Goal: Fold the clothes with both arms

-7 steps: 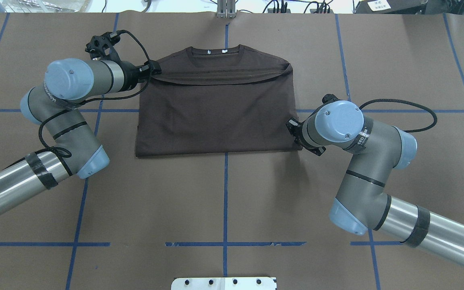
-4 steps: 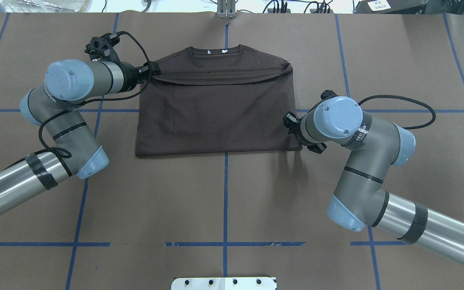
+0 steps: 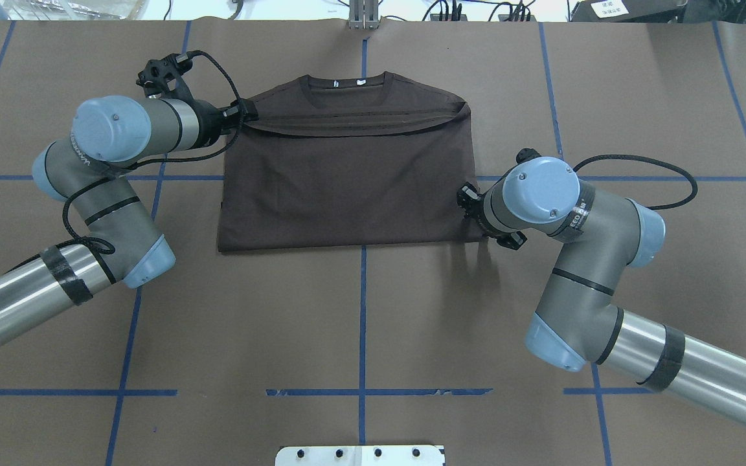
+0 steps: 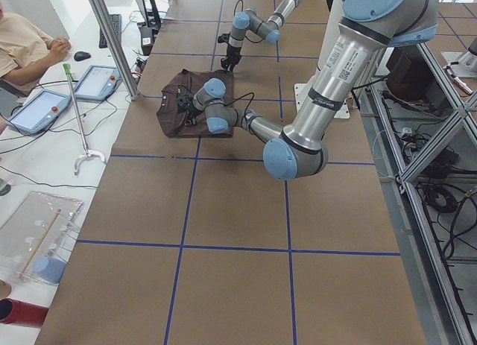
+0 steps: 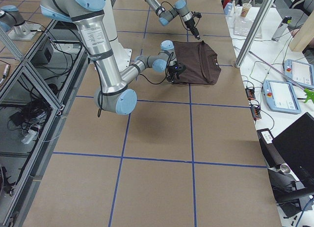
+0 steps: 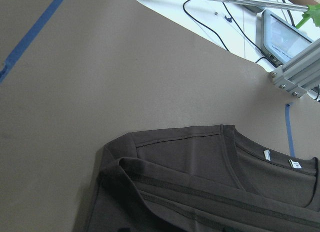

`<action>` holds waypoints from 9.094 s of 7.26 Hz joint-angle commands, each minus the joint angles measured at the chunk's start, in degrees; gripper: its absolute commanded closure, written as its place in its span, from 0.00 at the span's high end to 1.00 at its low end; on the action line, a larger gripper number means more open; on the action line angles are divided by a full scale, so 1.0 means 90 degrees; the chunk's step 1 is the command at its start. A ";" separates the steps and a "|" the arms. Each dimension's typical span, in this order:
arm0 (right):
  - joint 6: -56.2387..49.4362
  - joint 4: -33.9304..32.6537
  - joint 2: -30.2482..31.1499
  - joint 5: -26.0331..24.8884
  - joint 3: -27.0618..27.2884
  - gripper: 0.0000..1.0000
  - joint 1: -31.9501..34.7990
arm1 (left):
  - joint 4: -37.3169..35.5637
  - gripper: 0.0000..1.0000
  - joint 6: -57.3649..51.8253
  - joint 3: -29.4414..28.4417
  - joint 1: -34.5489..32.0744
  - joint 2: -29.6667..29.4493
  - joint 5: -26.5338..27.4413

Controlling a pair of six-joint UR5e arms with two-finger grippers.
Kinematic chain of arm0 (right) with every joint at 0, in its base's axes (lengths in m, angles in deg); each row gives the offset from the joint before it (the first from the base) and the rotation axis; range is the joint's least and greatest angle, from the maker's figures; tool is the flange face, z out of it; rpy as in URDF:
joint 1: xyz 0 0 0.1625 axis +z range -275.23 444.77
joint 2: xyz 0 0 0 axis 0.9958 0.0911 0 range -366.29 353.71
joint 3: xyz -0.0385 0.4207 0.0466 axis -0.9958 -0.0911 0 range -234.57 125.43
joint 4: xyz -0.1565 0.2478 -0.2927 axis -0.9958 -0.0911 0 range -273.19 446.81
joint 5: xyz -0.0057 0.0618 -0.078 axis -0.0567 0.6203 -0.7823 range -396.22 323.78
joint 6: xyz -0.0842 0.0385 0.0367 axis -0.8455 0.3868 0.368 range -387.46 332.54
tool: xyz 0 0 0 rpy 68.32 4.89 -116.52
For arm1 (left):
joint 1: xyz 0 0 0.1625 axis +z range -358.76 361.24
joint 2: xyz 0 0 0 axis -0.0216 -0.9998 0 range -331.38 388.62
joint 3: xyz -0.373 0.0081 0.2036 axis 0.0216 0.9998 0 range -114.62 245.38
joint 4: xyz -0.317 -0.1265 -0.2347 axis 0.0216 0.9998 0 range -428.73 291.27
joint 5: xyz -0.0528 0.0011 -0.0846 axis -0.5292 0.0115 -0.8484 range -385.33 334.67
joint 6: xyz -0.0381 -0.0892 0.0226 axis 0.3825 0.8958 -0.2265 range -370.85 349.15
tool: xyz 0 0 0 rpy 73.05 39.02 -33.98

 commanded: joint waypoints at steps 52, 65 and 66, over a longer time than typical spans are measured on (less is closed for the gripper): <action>-0.0424 -0.2734 0.0740 0.1007 0.3308 1.00 -0.0208 | -0.3037 0.72 0.2266 0.3155 0.2578 0.1357 -0.0243; -0.0434 -0.2337 0.0196 0.0860 0.2510 1.00 -0.0276 | -0.1286 0.00 -0.0155 -0.1542 -0.0340 -0.1655 -0.0175; -0.0443 -0.1850 0.0202 0.0831 0.2303 1.00 -0.0363 | -0.1125 0.78 -0.0166 -0.1698 -0.0332 -0.1737 -0.0194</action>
